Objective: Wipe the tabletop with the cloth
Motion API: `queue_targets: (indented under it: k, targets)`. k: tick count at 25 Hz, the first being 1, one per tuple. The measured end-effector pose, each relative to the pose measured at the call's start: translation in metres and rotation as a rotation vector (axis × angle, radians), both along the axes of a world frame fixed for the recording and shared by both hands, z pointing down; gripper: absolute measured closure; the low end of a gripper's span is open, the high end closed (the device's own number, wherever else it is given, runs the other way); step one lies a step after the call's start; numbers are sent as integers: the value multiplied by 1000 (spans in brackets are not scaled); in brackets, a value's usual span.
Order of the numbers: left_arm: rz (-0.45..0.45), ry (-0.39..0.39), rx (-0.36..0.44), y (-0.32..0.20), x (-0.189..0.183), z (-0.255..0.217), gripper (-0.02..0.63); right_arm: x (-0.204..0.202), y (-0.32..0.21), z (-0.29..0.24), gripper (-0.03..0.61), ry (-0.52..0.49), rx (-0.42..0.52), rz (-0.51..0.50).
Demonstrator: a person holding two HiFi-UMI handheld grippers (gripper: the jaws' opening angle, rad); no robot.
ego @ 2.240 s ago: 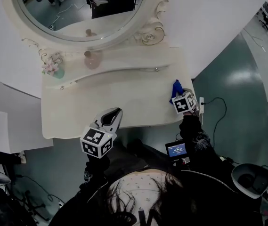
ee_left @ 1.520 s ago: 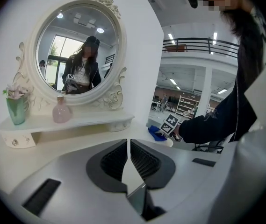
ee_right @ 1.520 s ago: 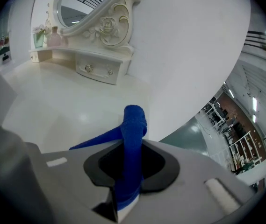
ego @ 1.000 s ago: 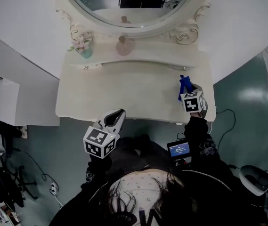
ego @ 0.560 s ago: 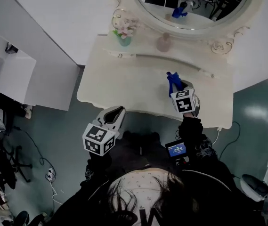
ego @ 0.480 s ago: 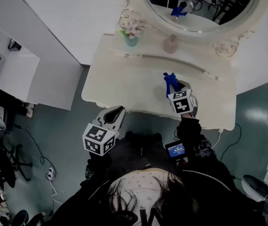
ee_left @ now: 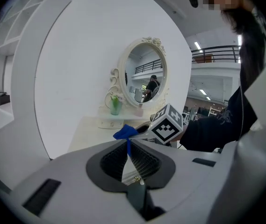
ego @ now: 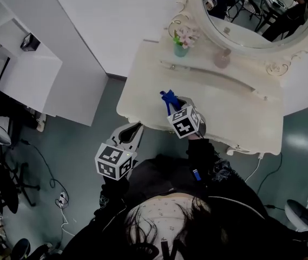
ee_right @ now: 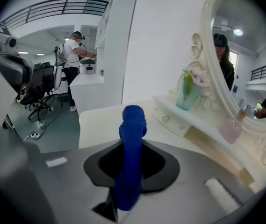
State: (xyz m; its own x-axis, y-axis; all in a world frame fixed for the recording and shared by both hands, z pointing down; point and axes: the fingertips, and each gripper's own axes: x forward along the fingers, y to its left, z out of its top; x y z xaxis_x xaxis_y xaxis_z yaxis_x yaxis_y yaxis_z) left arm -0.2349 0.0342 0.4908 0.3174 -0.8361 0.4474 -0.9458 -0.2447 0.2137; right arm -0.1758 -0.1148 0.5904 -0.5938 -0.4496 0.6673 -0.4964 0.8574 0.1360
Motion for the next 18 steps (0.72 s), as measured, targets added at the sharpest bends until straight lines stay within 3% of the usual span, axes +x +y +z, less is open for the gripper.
queue_targets:
  k: [9, 18]
  targets:
    - [-108, 1, 18, 25, -57, -2, 612, -97, 50, 28, 502, 117, 64, -239]
    - [-219, 4, 9, 62, -98, -1, 614, -145, 79, 65, 502, 259, 130, -383]
